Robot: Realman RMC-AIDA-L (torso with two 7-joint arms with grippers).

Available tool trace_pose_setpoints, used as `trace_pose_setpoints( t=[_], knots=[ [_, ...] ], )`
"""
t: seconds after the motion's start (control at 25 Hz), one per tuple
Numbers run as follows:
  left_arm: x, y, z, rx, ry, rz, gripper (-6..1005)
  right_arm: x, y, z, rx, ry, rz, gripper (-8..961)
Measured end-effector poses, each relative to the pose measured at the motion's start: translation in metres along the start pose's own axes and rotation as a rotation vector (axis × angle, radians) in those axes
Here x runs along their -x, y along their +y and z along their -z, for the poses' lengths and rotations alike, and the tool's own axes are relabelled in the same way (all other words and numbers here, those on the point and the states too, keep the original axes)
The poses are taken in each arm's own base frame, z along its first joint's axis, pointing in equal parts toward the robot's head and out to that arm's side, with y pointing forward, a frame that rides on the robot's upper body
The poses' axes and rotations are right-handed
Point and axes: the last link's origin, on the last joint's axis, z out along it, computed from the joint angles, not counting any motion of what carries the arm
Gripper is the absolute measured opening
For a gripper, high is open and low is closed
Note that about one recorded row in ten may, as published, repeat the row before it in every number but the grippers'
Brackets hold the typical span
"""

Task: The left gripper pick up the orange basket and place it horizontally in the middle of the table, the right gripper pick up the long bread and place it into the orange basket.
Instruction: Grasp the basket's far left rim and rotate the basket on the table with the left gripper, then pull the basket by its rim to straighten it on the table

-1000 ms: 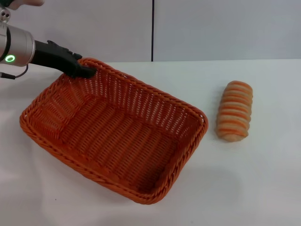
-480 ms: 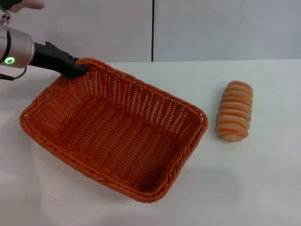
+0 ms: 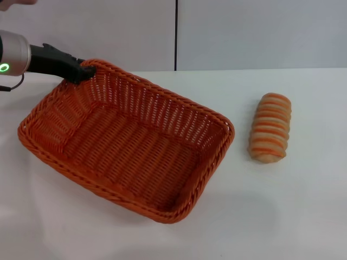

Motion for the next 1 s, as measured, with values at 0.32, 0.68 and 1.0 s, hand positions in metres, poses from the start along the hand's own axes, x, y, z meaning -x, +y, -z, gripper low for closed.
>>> trace_pose_setpoints(
  t=[0.32, 0.68, 1.0],
  knots=[
    [0.006, -0.004, 0.04, 0.079, 0.226, 0.18, 216, -0.001, 0.0, 0.001, -0.004, 0.002, -0.002, 728],
    [0.025, -0.011, 0.08, 0.135, 0.372, 0.419, 199, -0.002, 0.002, 0.0, 0.002, 0.004, -0.007, 728],
    [0.047, -0.01, 0.089, 0.141, 0.349, 0.548, 211, -0.002, 0.004, -0.001, 0.007, 0.005, -0.011, 728]
  ],
)
